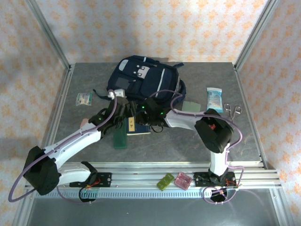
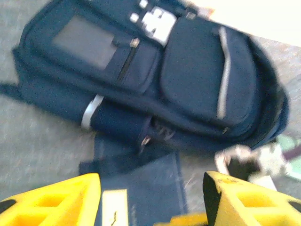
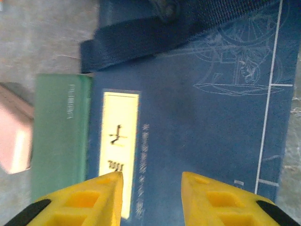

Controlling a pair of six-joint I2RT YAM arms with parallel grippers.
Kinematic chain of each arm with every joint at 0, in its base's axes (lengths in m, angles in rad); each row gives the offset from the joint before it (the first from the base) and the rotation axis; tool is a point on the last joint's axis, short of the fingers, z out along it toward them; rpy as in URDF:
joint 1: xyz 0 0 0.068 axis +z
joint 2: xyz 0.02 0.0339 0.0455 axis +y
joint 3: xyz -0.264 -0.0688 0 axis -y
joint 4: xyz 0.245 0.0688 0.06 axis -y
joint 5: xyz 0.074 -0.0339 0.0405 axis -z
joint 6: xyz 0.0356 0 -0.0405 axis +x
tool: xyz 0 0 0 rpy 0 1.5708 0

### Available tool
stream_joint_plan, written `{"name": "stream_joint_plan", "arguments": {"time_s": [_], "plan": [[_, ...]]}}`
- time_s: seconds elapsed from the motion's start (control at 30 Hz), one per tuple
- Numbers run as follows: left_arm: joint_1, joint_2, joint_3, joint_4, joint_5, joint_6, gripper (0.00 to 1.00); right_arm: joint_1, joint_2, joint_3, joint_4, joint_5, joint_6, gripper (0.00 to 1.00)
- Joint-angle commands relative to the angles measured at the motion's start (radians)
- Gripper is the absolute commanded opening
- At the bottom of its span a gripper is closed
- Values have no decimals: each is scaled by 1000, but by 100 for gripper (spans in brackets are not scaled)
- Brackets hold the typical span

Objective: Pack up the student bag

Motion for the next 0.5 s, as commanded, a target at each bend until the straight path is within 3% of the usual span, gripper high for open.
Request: {"name": "stream_joint_plan", "arguments": {"time_s": [0.0,0.17,0.33,0.47], "plan": [[8,-74,-75,16,-7,-106,60,5,54,17,-102,84,32,37],[8,-80,-116,21,54,-135,60,5,-33,-160,-86,112,82,37],[-2,-30,-136,71,153,-167,60,11,-235,-425,-18,100,187,37],[-49,46,-133,123,197,-210,60,15,-377,-537,11,96,243,37]]}}
